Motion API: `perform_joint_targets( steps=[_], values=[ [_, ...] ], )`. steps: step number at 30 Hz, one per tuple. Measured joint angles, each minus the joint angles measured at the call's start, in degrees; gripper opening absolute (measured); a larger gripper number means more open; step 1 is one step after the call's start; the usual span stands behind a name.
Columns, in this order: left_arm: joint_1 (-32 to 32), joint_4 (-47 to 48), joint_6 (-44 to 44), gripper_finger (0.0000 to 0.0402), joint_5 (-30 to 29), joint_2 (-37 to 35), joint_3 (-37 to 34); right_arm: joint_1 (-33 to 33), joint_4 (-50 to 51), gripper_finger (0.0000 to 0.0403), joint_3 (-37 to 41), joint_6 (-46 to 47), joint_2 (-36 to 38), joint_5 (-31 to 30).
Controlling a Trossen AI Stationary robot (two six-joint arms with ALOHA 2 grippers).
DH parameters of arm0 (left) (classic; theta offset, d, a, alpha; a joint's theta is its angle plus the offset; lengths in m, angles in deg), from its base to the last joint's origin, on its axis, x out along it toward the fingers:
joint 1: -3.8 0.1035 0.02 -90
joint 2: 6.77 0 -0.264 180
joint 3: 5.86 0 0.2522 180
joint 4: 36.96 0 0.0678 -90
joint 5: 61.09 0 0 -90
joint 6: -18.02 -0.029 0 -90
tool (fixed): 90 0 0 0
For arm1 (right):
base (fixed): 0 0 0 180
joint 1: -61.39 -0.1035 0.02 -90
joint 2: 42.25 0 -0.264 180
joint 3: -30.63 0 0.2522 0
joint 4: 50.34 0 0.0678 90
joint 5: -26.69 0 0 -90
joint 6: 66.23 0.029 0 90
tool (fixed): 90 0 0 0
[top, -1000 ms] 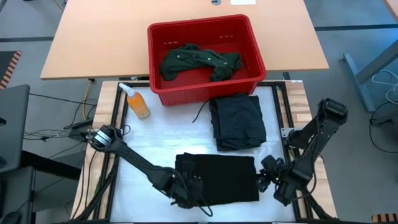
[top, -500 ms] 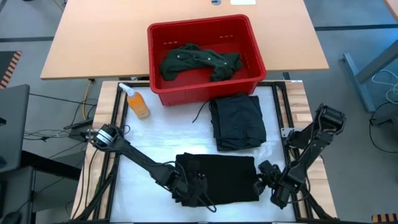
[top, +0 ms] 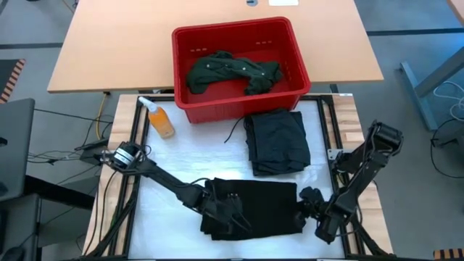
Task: Fold Laundry from Bin
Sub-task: Fold the black shirt
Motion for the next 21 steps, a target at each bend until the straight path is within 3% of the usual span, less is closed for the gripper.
perform_joint_targets(
  steps=[6,10,16,21],
  values=[
    [1.0,-9.0,-1.7,0.0124,0.0,0.0,-1.0,-0.2,8.4,0.0046,-2.6,-5.4,9.2,4.9],
    [1.9,-12.9,-3.1,0.0124,0.0,0.0,-1.0,-0.2,14.0,0.0037,-6.6,-11.5,13.8,8.5],
    [3.8,-19.0,-4.6,0.0124,0.6,2.6,0.2,0.4,19.8,0.0035,-13.7,-20.5,18.4,7.2],
    [4.5,-20.1,-6.1,0.0124,2.3,10.0,7.0,2.6,22.0,0.0038,-17.9,-26.7,18.6,6.2]
  ],
)
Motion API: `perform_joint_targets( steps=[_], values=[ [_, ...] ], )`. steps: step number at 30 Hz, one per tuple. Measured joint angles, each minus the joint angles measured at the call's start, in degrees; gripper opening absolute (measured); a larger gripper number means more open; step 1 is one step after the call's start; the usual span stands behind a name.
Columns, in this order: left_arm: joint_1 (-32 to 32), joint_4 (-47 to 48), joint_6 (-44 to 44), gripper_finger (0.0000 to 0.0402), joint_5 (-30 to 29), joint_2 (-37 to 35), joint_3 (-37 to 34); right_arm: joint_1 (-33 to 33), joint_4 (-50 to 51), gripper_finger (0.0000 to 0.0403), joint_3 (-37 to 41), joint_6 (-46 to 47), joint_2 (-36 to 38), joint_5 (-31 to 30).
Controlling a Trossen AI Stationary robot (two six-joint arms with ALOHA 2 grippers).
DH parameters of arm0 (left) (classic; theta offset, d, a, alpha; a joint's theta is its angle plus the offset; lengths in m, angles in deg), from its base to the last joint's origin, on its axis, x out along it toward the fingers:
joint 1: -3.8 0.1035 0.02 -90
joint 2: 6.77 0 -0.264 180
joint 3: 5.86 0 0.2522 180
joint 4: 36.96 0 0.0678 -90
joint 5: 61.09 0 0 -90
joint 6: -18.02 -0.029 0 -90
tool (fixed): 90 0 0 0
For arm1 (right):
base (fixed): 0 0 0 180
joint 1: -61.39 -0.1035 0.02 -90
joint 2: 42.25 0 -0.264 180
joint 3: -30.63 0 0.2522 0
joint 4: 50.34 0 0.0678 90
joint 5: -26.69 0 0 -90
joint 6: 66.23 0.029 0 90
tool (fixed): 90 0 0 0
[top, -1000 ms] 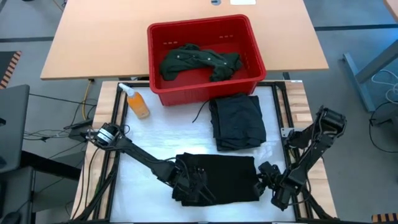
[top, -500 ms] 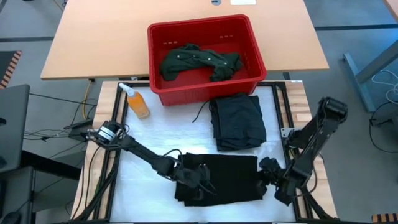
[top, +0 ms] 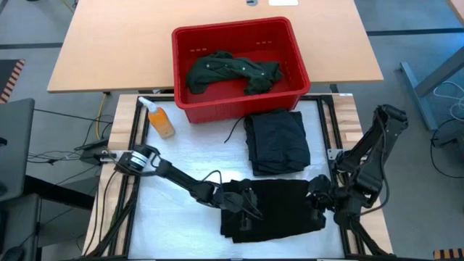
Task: Fold Laundry from Bin
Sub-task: Fold the black shirt
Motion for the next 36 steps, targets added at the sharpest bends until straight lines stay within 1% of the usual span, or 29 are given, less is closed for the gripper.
perform_joint_targets(
  steps=[4,6,10,12,15,18,22,25,28,31,33,36],
  values=[
    [0.3,1.1,-1.3,0.0124,-1.1,3.2,5.2,1.4,0.1,0.0036,-1.1,-1.7,-0.8,0.2],
    [0.7,4.7,0.1,0.0124,-1.0,4.8,7.8,1.9,-0.6,0.0037,-1.6,-2.8,-1.0,1.0],
    [2.0,11.7,1.7,0.0124,3.0,10.5,15.5,3.3,-1.8,0.0037,-3.6,-7.5,-1.1,1.8],
    [2.4,12.7,1.2,0.0124,5.0,13.5,20.1,4.2,-1.7,0.0037,-5.0,-9.9,-1.1,1.9],
    [2.8,14.1,0.0,0.0124,5.4,17.5,26.5,5.6,-2.0,0.0037,-6.2,-11.8,-1.1,2.4],
    [2.8,15.4,-1.8,0.0124,5.1,19.7,31.3,6.7,-1.8,0.0037,-6.2,-11.9,-1.1,4.8],
    [2.9,17.5,-5.1,0.0124,3.4,19.9,33.2,7.5,-2.6,0.0037,-6.3,-12.0,-1.5,5.7],
    [2.9,24.7,-7.3,0.0124,1.0,18.0,33.2,7.9,-2.9,0.0037,-6.3,-12.0,-2.1,5.9],
    [2.6,32.3,-8.4,0.0124,-0.8,14.5,33.2,8.2,-3.2,0.0037,-6.3,-12.2,-2.3,6.0],
    [1.8,37.8,-9.9,0.0124,-4.8,11.5,33.2,9.0,-3.3,0.0037,-6.3,-13.3,-3.0,7.6],
    [0.9,39.1,-10.4,0.0124,-7.3,10.8,33.3,9.5,-3.6,0.0037,-6.3,-13.6,-3.3,8.6],
    [0.0,38.3,-10.0,0.0124,-7.3,11.1,33.1,10.4,-4.8,0.0037,-6.3,-15.3,-3.7,9.3]
  ],
)
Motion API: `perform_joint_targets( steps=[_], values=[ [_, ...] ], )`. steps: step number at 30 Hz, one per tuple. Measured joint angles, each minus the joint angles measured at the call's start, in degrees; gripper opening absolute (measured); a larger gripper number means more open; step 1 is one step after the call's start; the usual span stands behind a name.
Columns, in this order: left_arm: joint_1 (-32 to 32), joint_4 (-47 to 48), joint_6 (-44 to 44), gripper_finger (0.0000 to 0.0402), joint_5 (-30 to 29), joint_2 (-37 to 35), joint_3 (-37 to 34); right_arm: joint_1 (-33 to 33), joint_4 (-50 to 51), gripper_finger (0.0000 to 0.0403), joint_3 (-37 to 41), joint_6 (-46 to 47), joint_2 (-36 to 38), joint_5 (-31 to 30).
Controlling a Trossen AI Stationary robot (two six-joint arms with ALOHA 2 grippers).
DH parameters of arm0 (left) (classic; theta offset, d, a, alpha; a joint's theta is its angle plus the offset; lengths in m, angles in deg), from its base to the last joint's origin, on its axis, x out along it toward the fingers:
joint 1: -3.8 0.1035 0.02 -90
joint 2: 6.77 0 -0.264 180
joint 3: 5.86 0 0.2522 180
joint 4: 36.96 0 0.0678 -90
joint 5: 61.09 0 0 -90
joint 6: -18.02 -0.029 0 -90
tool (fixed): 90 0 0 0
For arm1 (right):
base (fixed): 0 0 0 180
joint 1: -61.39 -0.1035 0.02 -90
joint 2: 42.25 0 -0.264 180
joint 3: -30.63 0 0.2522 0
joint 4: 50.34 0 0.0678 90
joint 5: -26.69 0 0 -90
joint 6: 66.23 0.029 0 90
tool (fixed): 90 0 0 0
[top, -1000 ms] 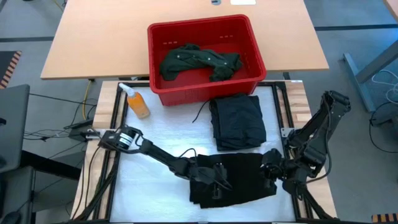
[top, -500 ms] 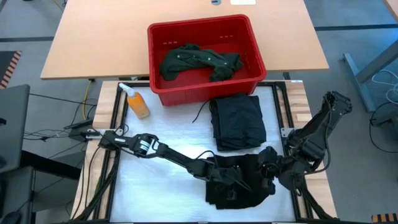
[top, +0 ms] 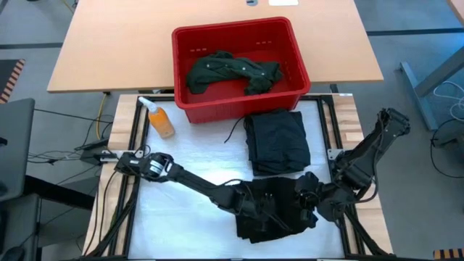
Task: Fold Laundry from Bin
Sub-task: Fold the black shirt
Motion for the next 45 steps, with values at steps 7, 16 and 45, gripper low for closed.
perform_joint_targets(
  steps=[7,16,45],
  values=[
    [0.2,-19.8,7.6,0.0124,0.3,5.4,-4.8,1.7,-6.3,0.0037,0.0,-5.0,0.0,1.9],
    [3.9,-36.5,12.9,0.0124,7.5,11.8,-3.1,2.4,-8.7,0.0037,0.1,-4.3,-0.1,3.4],
    [-4.6,24.4,6.3,0.0106,-16.8,-16.2,-8.0,11.7,-5.7,0.0038,0.0,-7.1,-9.9,8.9]
  ],
)
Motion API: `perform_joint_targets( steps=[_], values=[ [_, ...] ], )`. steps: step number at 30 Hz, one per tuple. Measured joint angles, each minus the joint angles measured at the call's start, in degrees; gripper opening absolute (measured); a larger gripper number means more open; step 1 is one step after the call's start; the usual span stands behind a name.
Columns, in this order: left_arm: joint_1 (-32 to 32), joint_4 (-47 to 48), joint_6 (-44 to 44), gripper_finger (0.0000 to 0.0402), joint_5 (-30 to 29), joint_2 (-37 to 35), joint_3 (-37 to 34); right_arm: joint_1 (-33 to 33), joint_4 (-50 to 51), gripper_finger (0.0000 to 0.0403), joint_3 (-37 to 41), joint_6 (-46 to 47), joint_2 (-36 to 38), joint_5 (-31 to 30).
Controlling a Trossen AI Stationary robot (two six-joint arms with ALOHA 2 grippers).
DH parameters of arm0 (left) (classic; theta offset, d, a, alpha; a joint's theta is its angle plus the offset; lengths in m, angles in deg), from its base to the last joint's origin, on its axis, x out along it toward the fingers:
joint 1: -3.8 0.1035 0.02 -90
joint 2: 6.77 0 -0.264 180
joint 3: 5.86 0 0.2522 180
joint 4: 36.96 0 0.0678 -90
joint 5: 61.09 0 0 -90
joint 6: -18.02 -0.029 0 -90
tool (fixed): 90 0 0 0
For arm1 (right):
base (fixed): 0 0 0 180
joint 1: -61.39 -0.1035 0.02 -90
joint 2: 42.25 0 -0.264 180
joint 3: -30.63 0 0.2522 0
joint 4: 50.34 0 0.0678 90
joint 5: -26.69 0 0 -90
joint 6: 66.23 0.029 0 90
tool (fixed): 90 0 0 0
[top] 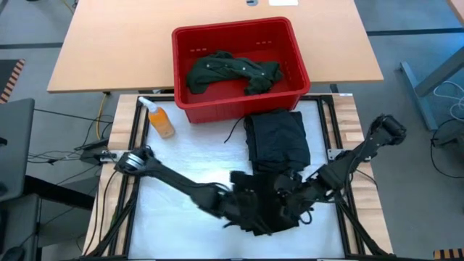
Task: Fold Laundry from Bin
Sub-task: Fold the black shirt
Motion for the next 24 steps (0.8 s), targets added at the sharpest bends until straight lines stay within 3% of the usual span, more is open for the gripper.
perform_joint_targets(
  steps=[3,6,11,20,24],
  values=[
    [-1.3,-2.0,4.0,0.0094,-4.4,-6.1,-8.0,2.4,-5.5,0.0047,0.0,-3.0,-2.3,2.4],
    [-1.4,-8.9,7.9,0.0086,-3.3,-11.4,-16.8,5.0,-10.2,0.0061,0.0,-3.6,-4.8,4.4],
    [-1.2,-20.7,10.5,0.0082,-0.6,-16.0,-27.5,9.3,-12.0,0.01,0.0,-5.2,-8.3,12.7],
    [0.2,-22.7,10.3,0.0082,0.9,-16.4,-29.4,11.6,-13.3,0.0216,0.0,-7.2,-7.7,23.4],
    [1.1,-25.8,8.1,0.0082,1.4,-16.4,-29.4,11.6,-10.9,0.0243,0.0,-6.8,-3.0,21.4]
  ],
)
